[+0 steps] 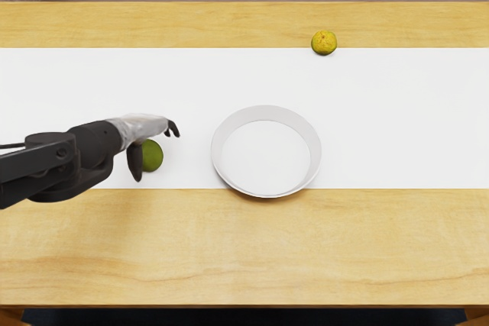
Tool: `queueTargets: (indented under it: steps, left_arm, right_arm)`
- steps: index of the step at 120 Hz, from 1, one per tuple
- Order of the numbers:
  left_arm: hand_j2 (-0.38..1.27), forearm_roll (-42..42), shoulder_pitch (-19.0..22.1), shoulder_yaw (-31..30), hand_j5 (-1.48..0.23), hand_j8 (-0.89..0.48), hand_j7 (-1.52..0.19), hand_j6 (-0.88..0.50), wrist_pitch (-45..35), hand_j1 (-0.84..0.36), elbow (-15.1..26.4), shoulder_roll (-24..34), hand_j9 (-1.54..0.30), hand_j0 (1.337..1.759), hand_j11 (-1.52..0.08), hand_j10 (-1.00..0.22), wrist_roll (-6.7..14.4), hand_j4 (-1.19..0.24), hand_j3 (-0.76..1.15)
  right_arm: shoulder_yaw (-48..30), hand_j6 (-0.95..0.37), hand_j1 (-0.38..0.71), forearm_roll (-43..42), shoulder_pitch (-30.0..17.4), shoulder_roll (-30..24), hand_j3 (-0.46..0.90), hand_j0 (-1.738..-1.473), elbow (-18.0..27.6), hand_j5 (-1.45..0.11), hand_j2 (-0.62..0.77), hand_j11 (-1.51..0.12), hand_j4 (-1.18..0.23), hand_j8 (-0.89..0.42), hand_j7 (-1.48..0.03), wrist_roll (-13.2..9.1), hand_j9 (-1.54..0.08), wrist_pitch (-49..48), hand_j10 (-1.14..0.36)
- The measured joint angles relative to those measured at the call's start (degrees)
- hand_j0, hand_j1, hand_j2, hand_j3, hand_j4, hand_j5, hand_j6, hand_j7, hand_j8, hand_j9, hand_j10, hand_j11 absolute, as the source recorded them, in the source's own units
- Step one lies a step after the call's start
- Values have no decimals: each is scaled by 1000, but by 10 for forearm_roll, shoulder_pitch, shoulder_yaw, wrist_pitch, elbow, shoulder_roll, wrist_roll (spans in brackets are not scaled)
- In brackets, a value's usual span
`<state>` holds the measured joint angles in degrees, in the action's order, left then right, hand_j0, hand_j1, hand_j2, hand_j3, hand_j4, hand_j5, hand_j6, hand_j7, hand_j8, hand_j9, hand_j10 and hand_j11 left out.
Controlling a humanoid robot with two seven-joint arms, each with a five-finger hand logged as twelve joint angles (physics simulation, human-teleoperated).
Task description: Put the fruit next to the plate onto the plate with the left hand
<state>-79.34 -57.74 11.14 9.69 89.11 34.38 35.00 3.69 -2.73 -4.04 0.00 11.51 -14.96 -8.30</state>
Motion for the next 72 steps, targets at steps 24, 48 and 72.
queueTargets:
  steps: [24,48,72]
  left_arm:
    - [61,-1,3,0,-379,-295,-378,-296,0,2,-1,1,-378,1658,-378,-294,0,-295,0]
    - [73,-1,9,-1,-452,-352,-452,-352,1,-65,-1,1,-452,1658,-452,-351,0,-351,0]
    - [86,-1,14,-1,-540,-419,-540,-419,1,-146,-2,2,-540,1658,-539,-418,0,-418,0]
  right_arm:
    - [0,0,-349,0,0,0,0,-1658,0,0,0,0,0,0,0,0,0,0,0]
    - [0,0,-349,0,0,0,0,-1658,0,0,0,0,0,0,0,0,0,0,0]
    - [0,0,-349,0,0,0,0,-1658,0,0,0,0,0,0,0,0,0,0,0]
